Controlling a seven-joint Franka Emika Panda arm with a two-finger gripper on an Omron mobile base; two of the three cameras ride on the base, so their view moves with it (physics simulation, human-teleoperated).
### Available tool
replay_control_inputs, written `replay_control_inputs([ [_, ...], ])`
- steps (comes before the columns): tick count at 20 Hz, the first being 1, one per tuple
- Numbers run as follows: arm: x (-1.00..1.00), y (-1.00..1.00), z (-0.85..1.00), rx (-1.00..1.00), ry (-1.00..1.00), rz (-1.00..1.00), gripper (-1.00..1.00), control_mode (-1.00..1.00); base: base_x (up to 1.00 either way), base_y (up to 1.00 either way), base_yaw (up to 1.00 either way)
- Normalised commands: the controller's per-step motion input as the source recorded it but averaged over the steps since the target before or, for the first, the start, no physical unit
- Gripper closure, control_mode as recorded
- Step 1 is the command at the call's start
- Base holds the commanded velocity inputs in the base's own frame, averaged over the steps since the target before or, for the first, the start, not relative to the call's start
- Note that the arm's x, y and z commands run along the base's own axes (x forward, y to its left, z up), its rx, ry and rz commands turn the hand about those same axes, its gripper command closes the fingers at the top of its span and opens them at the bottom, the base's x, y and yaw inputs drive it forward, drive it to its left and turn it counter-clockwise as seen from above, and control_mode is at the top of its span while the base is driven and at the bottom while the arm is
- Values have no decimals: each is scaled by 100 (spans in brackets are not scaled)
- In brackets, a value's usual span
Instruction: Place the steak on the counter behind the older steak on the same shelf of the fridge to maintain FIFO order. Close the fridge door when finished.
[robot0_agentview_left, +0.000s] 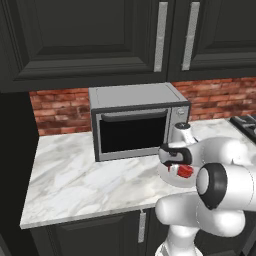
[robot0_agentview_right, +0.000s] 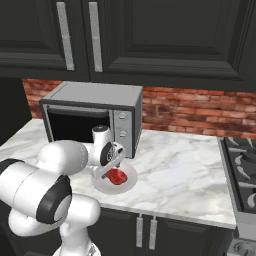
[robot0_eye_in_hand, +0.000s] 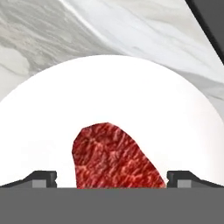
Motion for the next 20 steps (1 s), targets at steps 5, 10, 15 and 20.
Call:
replay_control_inputs([
  [5, 15, -2, -22, 0, 1, 8, -100, -100, 0, 0, 0],
  [10, 3, -1, -33, 0, 3, 9, -100, -100, 0, 0, 0],
  [15, 0, 0, -50, 0, 7, 9, -100, -100, 0, 0, 0],
  [20, -6, 0, -52, -5, 9, 5, 100, -100, 0, 0, 0],
])
